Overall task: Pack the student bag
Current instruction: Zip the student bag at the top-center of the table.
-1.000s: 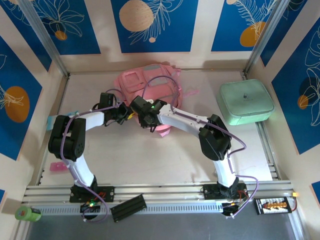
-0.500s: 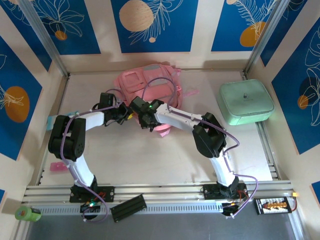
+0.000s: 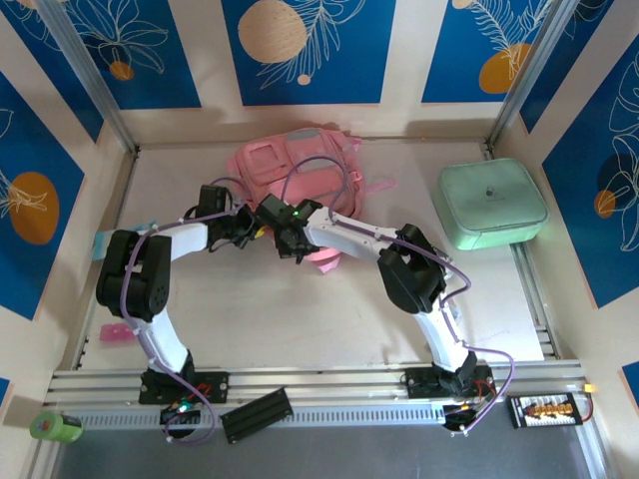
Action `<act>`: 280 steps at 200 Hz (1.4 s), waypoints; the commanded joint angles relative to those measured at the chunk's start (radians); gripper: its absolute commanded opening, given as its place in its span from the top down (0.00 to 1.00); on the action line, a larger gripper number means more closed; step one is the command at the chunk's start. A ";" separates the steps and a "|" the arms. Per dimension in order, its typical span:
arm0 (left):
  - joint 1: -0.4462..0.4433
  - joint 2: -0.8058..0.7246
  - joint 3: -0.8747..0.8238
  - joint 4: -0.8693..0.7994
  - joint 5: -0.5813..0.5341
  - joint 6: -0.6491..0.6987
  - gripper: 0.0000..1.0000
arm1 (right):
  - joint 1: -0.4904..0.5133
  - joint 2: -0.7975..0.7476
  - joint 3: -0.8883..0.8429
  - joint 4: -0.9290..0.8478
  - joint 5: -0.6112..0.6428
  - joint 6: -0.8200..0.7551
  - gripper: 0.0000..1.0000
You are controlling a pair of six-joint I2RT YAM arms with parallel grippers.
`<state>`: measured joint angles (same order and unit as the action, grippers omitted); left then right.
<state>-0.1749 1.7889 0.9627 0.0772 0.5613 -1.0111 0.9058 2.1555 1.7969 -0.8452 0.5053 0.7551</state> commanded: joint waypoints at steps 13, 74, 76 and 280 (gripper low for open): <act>0.011 -0.015 0.033 0.003 0.022 0.027 1.00 | 0.006 0.033 0.045 -0.063 0.065 0.043 0.89; 0.016 -0.012 0.033 -0.033 -0.029 0.063 1.00 | -0.004 -0.103 -0.023 -0.185 0.104 0.066 1.00; 0.017 -0.012 0.033 -0.033 -0.029 0.063 1.00 | -0.005 -0.110 -0.031 -0.187 0.104 0.067 1.00; 0.022 -0.012 0.035 -0.048 -0.029 0.072 1.00 | -0.148 -0.247 -0.348 0.071 -0.021 -0.131 0.94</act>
<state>-0.1688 1.7889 0.9688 0.0483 0.5495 -0.9592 0.7639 1.8984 1.4441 -0.7547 0.4679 0.6121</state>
